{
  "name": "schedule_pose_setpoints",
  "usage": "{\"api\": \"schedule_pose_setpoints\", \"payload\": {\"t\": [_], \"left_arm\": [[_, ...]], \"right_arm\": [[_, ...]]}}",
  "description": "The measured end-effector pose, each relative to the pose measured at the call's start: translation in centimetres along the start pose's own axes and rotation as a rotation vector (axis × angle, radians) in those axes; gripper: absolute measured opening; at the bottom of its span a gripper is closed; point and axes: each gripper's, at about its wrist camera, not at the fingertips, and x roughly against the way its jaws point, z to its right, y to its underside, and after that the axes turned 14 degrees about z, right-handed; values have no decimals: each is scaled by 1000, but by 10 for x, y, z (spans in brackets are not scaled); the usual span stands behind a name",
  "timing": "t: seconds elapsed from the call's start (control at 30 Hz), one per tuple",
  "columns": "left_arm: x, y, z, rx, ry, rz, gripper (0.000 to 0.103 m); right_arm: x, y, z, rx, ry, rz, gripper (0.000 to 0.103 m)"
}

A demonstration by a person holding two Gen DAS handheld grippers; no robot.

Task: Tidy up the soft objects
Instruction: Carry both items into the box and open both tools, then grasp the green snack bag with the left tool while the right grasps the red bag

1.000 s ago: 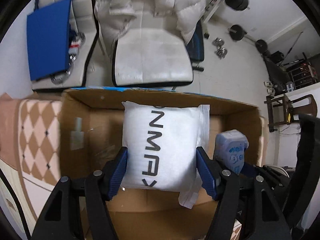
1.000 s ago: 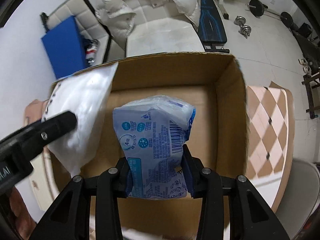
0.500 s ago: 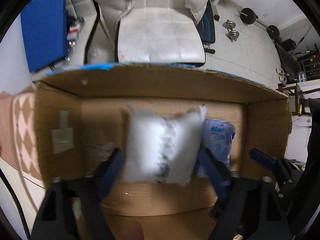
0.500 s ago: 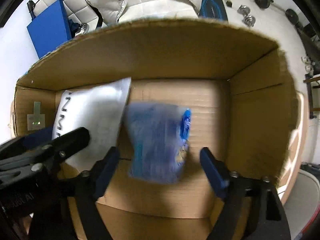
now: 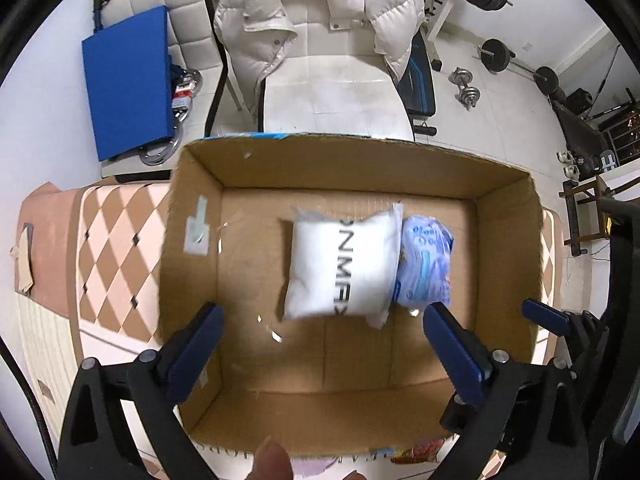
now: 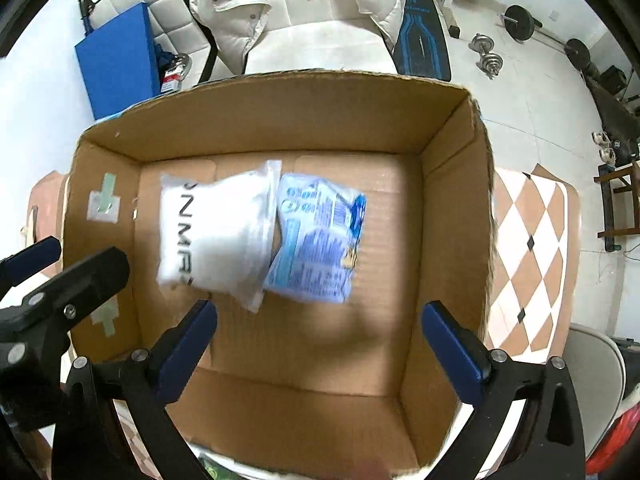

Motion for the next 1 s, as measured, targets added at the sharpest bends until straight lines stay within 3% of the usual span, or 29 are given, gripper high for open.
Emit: {"api": "schedule_pose_setpoints", "payload": {"t": [0.23, 0.37, 0.43, 0.47, 0.6, 0.7, 0.73, 0.87, 1.0], "left_arm": [[54, 33, -13, 58, 19, 38, 102], [87, 78, -32, 121, 32, 46, 102], [95, 114, -44, 158, 40, 21, 102], [96, 134, -52, 188, 34, -3, 102], [70, 230, -79, 382, 139, -210, 102], [40, 284, -88, 491, 149, -342, 88], [32, 295, -89, 516, 151, -371, 82], [-3, 329, -90, 621, 126, -447, 81], [-35, 348, -87, 788, 124, -496, 81]], "right_arm": [[56, 35, -12, -20, -27, 80, 103], [88, 64, -9, -39, -29, 119, 103], [113, 103, -4, -61, -12, 139, 103], [119, 122, -1, -73, -8, 135, 103], [125, 186, 10, -95, 13, 95, 103], [113, 226, 23, -129, 26, 50, 103], [107, 234, 27, -145, 21, 34, 103], [80, 254, 42, -179, 32, 4, 103], [44, 255, 51, -204, 29, -31, 100]]}}
